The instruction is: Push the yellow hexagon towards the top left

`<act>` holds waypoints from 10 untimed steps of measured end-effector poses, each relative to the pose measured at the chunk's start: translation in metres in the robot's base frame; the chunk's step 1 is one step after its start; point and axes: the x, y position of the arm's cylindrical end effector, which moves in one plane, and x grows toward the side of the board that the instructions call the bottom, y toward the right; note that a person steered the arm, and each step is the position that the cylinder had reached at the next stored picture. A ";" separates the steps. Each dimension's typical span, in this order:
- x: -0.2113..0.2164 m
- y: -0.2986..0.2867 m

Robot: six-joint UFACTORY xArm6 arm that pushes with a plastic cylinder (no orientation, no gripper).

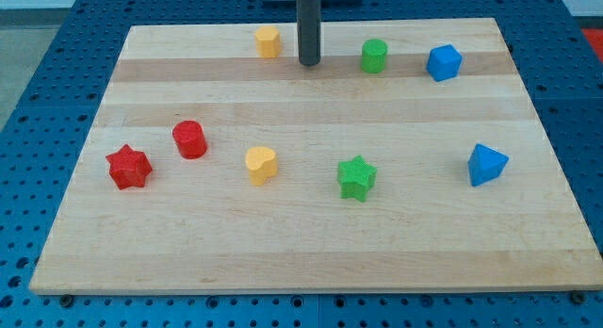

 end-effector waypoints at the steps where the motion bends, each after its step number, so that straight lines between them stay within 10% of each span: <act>1: -0.005 -0.003; 10: -0.059 -0.120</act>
